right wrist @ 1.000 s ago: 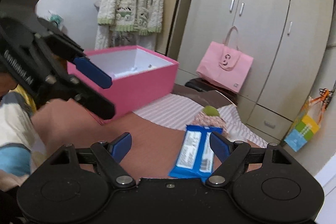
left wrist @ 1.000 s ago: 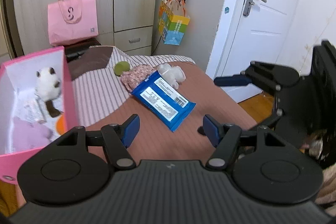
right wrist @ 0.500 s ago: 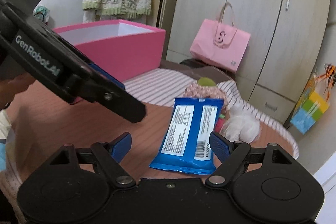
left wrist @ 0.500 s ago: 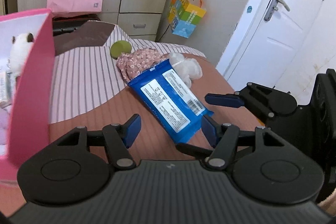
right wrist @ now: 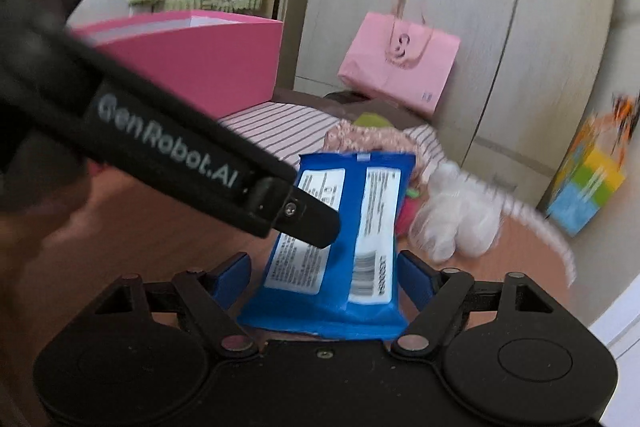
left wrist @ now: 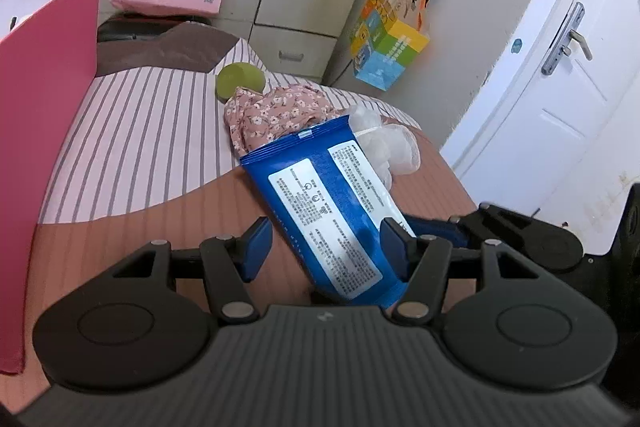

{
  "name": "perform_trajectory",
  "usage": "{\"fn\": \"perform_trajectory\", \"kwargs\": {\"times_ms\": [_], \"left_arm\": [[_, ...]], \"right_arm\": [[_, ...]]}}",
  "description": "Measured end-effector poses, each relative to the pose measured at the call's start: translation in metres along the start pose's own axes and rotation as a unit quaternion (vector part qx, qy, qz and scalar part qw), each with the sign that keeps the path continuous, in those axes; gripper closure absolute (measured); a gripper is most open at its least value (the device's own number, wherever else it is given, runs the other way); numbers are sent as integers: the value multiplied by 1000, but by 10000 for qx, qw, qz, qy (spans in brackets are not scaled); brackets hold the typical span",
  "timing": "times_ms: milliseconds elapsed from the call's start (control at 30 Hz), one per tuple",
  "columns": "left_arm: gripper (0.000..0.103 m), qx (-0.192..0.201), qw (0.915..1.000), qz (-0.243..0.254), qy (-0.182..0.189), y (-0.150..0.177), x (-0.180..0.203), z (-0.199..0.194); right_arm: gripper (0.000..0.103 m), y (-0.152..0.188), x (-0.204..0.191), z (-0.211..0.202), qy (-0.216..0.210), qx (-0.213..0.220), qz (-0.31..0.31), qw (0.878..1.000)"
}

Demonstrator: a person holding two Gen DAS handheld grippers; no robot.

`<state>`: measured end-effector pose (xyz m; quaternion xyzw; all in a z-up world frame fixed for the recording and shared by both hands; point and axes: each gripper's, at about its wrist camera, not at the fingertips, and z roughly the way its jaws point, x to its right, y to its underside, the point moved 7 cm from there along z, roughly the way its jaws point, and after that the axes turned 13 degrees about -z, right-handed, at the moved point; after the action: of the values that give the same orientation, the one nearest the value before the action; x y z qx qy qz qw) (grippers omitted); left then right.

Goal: Organize soft objects
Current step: 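Close the left tool on the blue wipes packet, then lift the blue packet with the left tool over the shoebox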

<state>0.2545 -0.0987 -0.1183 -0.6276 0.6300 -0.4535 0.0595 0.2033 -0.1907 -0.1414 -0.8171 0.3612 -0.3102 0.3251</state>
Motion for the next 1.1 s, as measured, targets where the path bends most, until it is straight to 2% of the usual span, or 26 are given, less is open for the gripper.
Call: {"fn": "perform_trajectory", "kwargs": {"times_ms": [100, 233, 467, 567, 933, 1100], "left_arm": [[44, 103, 9999, 75, -9, 7, 3, 4], [44, -164, 9998, -110, 94, 16, 2, 15], [60, 5, 9999, 112, 7, 24, 6, 15], [62, 102, 9997, 206, 5, 27, 8, 13], [62, 231, 9991, 350, -78, 33, 13, -3], [62, 141, 9994, 312, -86, 36, 12, -17]], "right_arm": [[33, 4, 4, 0, -46, 59, 340, 9994], [34, 9, 2, 3, 11, 44, 471, 9989], [36, 14, -1, 4, 167, 12, 957, 9953], [39, 17, -1, 2, 136, 63, 1014, 9947], [40, 17, -7, -3, -33, 233, 1043, 9943], [36, 15, -15, -12, -136, 293, 1060, 9938]]}}
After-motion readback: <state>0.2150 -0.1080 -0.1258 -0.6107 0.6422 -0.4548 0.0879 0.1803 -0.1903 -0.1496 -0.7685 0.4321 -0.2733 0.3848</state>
